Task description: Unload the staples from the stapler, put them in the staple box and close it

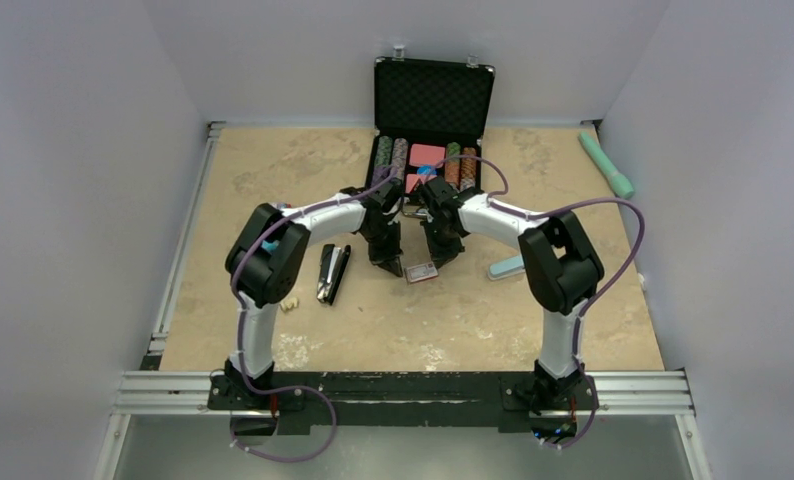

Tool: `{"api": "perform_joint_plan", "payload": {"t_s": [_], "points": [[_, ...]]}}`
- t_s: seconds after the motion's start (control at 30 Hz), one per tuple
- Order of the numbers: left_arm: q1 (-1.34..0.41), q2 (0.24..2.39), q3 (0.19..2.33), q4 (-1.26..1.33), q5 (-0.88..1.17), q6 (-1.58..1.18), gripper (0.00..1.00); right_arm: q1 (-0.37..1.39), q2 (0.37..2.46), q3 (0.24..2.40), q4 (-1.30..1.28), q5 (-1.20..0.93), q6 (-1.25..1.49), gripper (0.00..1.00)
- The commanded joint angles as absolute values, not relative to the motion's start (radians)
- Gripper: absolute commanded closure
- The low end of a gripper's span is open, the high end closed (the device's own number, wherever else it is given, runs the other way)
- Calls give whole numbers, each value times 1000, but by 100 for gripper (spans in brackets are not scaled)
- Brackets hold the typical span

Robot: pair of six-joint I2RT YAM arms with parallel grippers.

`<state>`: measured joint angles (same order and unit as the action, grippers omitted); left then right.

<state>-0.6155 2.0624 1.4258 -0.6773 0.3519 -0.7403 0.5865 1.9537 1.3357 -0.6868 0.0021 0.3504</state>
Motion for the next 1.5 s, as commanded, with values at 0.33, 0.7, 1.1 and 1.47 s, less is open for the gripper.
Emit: {"api": "perform_joint_plan", "payload": {"t_s": [0.33,0.7,1.1,1.47], "points": [[-600,1965,1490,-807,234,-608,100,557,1938,1301,-715,-2,397,100],[-562,1715,1546,-865,99,-476,27,516,1862,1543,-830,157,375,30],[-552,1487,1536,-826,33,-413,0,515,1627,1616,-692,251,360,16],[-545,1294,1445,-789,-208,-317,0,516,1304,1404,-334,258,344,14]]}}
